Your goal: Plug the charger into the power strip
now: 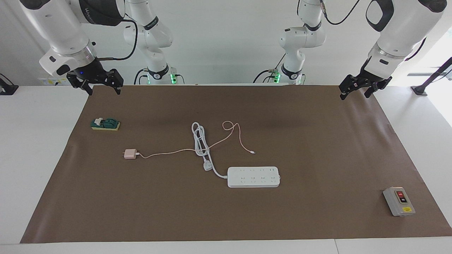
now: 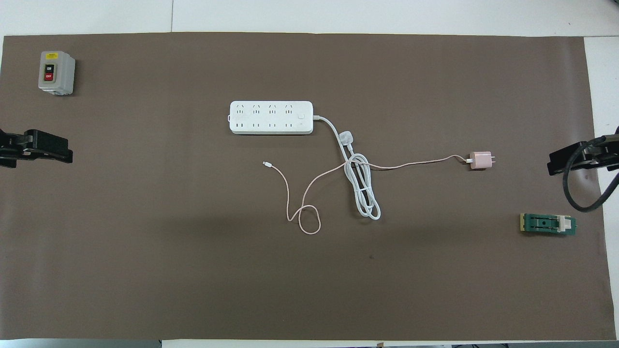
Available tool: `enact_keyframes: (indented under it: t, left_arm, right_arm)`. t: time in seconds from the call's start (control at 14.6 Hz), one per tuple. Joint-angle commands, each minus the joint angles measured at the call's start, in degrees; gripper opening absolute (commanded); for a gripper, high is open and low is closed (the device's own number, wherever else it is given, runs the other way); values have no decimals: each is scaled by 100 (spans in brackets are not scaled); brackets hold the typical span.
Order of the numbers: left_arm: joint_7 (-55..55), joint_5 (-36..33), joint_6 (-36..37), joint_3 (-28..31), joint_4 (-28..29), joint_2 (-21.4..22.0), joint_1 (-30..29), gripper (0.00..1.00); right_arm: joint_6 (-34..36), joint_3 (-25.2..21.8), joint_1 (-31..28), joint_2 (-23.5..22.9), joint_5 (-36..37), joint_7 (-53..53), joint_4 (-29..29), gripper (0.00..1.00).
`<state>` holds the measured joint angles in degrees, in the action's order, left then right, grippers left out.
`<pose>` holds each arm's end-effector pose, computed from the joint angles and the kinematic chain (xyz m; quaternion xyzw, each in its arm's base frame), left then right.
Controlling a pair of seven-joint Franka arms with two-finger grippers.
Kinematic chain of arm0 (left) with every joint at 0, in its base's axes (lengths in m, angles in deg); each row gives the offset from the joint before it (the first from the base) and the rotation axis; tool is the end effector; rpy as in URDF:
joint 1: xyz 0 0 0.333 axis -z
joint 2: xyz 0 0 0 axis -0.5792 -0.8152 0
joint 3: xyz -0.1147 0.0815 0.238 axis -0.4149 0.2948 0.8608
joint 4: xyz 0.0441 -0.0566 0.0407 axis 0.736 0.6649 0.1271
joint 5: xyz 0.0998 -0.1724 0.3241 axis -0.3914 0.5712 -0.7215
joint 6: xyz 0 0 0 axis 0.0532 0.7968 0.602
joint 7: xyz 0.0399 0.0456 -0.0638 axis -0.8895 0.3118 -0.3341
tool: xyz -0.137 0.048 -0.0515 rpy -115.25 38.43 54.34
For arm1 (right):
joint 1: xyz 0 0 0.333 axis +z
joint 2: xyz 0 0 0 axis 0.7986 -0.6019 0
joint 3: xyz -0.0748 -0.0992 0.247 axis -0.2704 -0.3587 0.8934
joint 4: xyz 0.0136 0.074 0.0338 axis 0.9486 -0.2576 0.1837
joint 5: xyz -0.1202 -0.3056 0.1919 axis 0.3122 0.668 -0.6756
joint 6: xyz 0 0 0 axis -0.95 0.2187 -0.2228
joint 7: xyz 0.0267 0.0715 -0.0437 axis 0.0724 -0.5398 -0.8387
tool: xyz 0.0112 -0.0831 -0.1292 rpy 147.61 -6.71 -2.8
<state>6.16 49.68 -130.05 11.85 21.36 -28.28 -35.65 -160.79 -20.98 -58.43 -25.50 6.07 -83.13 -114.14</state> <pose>0.5276 -0.0216 0.5239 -0.9998 -0.0047 0.0174 0.0028 0.5172 -0.0286 0.5237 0.9976 0.0215 -0.0626 0.0221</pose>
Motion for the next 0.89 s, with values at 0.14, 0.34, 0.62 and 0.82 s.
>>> enact_keyframes:
  t: [0.14,0.34,0.62,0.82]
  left_arm:
    - [-89,-76,78,32,52,67,104,100]
    - [-89,-76,78,32,43,14,104,100]
    - [-1,-93,217,15,-124,-12,122,100]
    - [34,-49,279,32,-203,-65,113,100]
  right_arm:
    - [-28,54,-98,-58,78,-144,88,100]
    - [-81,54,-89,-14,96,-73,35,100]
    - [-379,45,-106,74,96,-144,-166,100]
    - [-757,45,-159,144,35,266,-456,100]
